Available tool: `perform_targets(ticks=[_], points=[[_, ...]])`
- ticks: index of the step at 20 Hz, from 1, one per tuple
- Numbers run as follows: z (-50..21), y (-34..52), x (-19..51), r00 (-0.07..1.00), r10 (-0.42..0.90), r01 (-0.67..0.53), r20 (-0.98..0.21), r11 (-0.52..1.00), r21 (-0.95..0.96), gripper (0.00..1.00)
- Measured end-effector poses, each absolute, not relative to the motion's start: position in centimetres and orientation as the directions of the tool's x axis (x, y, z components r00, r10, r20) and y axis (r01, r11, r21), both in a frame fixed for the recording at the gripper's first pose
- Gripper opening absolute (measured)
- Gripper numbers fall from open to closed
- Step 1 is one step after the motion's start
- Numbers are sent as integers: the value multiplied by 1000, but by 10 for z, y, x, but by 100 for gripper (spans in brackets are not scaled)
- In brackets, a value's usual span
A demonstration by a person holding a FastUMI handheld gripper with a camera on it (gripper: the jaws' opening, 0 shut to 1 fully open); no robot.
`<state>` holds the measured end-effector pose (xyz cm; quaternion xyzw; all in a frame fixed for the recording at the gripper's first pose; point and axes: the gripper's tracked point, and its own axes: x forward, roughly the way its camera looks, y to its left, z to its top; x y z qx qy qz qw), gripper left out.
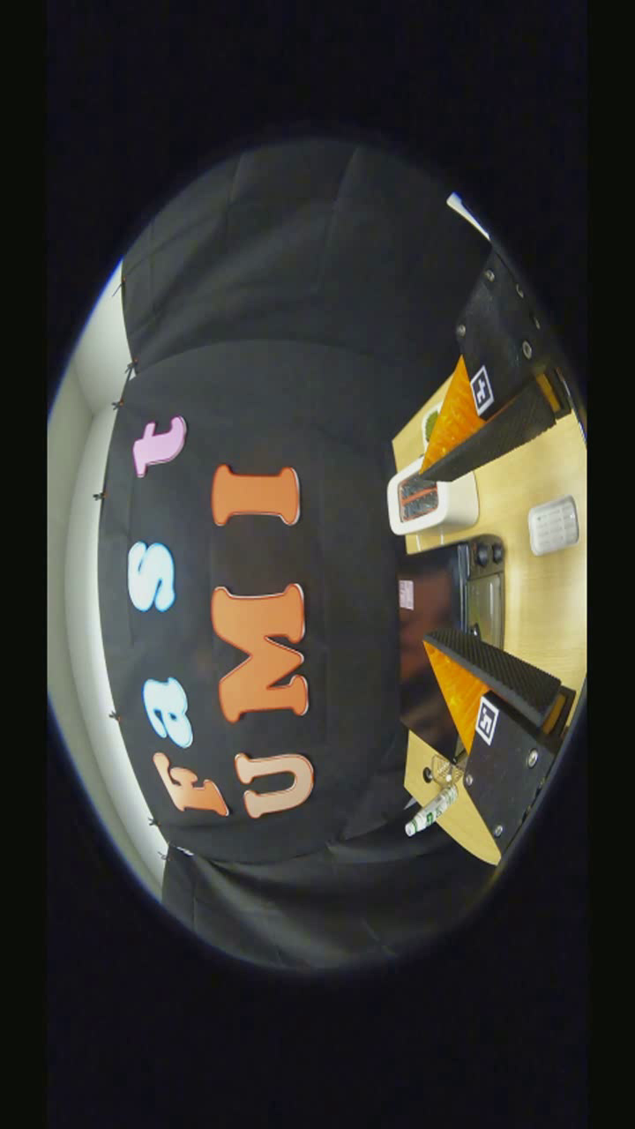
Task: Open the toaster oven, put the food inside, and close the toaster oven door.
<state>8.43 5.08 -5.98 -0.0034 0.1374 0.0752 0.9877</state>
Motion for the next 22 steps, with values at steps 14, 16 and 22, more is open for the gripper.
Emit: perform_targets(ticks=[14,16,22], points=[[-3,-10,36,977,157,-149,-147,987,65,99],[-6,-8,36,976,162,-156,-145,986,49,99],[-4,2,37,971,191,-184,-142,981,66,99]])
